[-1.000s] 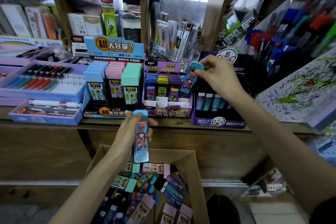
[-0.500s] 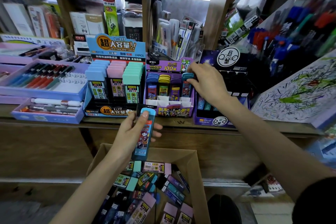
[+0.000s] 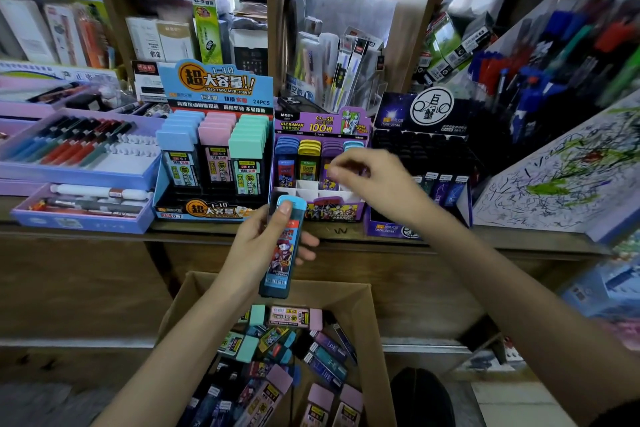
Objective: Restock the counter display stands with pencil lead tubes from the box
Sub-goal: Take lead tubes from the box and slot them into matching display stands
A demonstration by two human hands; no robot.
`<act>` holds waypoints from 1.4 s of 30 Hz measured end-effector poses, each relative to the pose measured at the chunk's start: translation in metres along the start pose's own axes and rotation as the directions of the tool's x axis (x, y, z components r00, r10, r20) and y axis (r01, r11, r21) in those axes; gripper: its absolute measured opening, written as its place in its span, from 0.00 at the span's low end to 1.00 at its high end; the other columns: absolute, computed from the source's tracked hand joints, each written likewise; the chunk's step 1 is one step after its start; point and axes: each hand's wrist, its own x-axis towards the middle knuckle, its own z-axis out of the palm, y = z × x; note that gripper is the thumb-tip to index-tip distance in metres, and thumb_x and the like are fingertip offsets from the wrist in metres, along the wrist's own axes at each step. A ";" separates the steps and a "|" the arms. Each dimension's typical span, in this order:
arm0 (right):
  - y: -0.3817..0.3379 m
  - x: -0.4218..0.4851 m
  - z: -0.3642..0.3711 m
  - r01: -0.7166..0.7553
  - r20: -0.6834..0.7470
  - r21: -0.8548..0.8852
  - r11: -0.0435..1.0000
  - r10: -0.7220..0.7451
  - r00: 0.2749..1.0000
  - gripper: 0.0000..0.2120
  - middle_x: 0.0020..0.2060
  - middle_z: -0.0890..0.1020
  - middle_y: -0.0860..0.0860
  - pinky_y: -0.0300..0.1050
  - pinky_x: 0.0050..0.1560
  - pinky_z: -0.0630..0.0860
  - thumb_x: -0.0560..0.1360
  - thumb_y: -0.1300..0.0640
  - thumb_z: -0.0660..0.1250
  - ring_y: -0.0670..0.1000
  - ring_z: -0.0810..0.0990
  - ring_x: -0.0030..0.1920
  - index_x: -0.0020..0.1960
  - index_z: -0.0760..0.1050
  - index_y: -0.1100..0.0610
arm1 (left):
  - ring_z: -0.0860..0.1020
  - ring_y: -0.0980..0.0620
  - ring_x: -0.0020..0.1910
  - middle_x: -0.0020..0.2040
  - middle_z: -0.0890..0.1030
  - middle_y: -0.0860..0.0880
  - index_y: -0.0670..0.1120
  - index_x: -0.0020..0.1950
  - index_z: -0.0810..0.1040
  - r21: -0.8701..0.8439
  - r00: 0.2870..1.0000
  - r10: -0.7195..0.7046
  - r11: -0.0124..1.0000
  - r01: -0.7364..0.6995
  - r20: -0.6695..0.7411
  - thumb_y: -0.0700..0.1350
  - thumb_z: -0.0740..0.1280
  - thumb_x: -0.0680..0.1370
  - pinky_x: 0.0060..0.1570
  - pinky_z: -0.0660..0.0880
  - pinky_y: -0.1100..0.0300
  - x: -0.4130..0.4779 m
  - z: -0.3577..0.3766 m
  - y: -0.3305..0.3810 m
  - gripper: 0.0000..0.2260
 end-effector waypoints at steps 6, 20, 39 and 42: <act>-0.017 -0.023 0.024 -0.124 0.209 0.327 0.937 0.056 0.976 0.04 0.40 0.79 0.47 0.38 0.46 0.75 0.72 0.58 0.71 0.41 0.77 0.42 0.46 0.77 0.54 | 0.81 0.49 0.30 0.36 0.83 0.41 0.47 0.57 0.76 -0.067 0.996 -0.054 0.996 0.059 0.065 0.60 0.61 0.72 0.31 0.78 0.61 -0.001 0.008 -0.001 0.21; 0.002 0.010 -0.047 -0.150 -0.217 0.244 0.958 0.205 0.954 0.09 0.40 0.80 0.52 0.40 0.38 0.75 0.73 0.63 0.69 0.48 0.80 0.38 0.42 0.74 0.51 | 0.75 0.54 0.25 0.34 0.82 0.47 0.43 0.49 0.75 0.018 1.000 -0.018 1.000 0.018 -0.012 0.57 0.59 0.74 0.23 0.72 0.64 0.006 -0.004 -0.009 0.17; 0.042 0.030 -0.006 0.030 -0.096 -0.680 0.733 -0.130 0.987 0.11 0.52 0.78 0.55 0.49 0.55 0.65 0.76 0.56 0.65 0.57 0.70 0.57 0.57 0.73 0.59 | 0.69 0.54 0.32 0.36 0.73 0.49 0.42 0.53 0.71 -0.106 0.998 -0.067 0.992 0.068 0.015 0.46 0.52 0.82 0.36 0.67 0.62 -0.002 -0.001 -0.005 0.12; 0.037 0.023 -0.004 0.053 -0.121 -0.690 0.722 -0.187 0.975 0.13 0.55 0.76 0.55 0.49 0.57 0.65 0.77 0.57 0.64 0.56 0.69 0.59 0.60 0.73 0.59 | 0.71 0.54 0.38 0.40 0.71 0.49 0.46 0.52 0.72 -0.026 0.999 0.002 1.000 -0.003 -0.036 0.45 0.59 0.79 0.43 0.67 0.61 0.001 -0.003 -0.007 0.05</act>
